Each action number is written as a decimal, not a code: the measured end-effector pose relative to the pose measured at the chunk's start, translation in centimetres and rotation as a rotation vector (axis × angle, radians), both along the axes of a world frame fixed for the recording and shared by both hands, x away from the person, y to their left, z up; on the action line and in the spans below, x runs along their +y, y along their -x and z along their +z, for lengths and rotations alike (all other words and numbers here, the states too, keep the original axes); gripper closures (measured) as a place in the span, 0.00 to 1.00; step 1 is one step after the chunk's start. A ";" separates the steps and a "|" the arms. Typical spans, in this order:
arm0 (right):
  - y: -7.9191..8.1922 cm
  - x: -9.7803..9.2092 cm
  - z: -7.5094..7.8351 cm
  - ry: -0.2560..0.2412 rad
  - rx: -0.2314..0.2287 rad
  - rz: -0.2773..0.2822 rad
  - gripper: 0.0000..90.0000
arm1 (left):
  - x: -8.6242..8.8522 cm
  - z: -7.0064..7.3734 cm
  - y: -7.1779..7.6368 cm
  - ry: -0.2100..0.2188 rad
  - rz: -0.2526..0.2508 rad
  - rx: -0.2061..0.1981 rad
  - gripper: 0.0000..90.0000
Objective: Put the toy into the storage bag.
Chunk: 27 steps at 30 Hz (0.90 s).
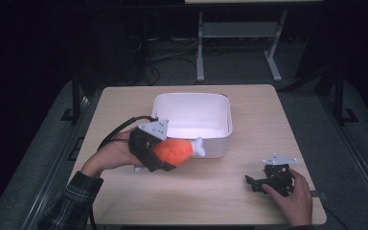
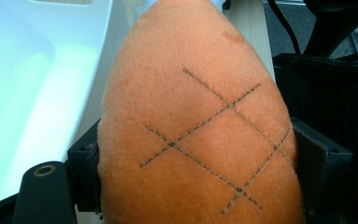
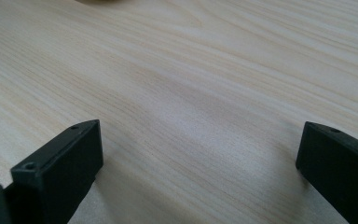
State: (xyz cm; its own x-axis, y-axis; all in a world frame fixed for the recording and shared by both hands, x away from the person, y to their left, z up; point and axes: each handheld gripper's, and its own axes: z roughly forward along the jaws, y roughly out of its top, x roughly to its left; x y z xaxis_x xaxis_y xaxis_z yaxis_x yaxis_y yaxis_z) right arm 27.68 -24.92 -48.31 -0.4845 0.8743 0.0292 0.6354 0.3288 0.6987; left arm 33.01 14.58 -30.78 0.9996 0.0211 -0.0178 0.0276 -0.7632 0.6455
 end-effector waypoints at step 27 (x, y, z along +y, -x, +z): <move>0.0 0.0 0.0 -0.001 0.001 -0.001 0.00 | -1.6 4.6 -4.7 -0.028 -0.052 -0.043 0.23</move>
